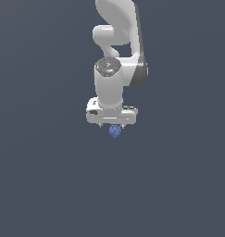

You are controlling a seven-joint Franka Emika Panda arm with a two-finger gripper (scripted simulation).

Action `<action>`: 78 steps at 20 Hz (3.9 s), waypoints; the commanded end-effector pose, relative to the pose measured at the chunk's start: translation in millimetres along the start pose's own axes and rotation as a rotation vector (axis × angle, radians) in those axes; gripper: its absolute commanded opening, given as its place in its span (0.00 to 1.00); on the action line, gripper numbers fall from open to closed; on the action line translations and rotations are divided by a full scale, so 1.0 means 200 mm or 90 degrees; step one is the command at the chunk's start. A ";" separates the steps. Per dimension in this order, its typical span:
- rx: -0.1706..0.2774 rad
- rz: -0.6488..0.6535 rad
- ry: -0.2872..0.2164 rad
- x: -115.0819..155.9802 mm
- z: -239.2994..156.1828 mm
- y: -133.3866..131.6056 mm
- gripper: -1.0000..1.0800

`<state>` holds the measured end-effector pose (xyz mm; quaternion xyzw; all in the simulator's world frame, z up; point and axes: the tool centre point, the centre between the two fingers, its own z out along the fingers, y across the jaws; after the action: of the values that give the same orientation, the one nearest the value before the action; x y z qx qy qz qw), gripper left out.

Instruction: Pick up the object and move it to a goal position.

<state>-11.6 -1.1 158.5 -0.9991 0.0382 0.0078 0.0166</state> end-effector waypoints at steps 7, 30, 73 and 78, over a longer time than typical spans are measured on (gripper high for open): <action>-0.007 0.096 0.004 -0.09 0.14 -0.03 0.96; -0.018 0.251 0.014 -0.25 0.36 -0.06 0.96; -0.018 0.253 0.015 -0.30 0.28 -0.15 0.00; -0.018 0.254 0.015 -0.33 0.05 -0.23 0.00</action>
<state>-73.3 45.0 136.5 -0.9720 0.2352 -0.0002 0.0001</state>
